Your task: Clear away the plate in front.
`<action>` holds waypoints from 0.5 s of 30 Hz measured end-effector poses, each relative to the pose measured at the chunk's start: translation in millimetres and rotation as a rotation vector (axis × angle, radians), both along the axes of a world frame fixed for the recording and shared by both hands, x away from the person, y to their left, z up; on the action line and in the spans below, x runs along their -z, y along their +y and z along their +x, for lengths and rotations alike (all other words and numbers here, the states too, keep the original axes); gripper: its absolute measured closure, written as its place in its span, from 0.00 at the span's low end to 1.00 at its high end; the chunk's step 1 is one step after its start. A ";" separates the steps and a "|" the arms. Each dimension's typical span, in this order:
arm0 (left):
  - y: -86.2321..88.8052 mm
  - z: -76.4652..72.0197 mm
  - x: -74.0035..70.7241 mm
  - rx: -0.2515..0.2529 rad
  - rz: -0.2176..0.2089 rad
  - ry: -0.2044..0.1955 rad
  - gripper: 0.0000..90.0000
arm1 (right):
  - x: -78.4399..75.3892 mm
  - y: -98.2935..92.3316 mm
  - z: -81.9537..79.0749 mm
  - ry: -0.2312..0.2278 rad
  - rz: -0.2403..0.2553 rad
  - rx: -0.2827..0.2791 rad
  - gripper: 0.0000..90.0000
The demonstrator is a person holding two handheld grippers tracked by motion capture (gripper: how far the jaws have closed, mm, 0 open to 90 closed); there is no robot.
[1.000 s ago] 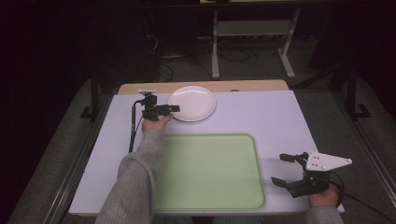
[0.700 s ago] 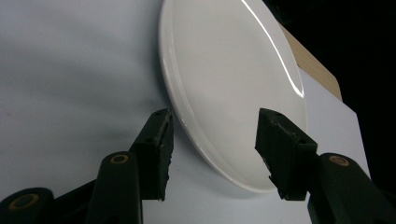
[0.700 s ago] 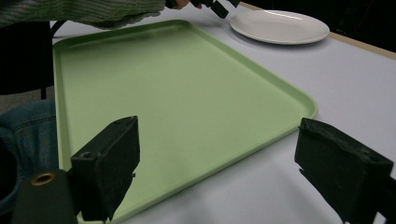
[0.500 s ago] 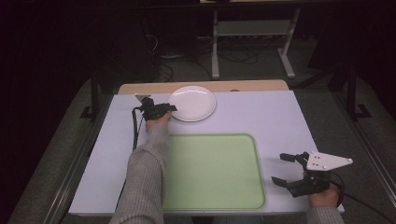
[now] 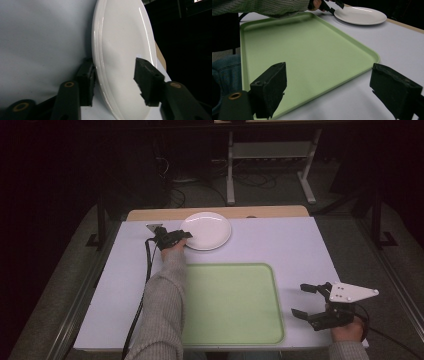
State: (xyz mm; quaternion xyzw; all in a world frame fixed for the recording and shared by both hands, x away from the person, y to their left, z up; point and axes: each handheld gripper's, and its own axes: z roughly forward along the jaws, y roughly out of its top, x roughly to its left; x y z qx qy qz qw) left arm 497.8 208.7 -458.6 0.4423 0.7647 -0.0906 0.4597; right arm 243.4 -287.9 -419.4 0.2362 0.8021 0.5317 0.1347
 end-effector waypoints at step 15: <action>2.9 -3.6 9.6 -0.079 -0.043 0.019 0.82 | -1.4 -0.8 0.0 -0.009 0.010 0.003 0.15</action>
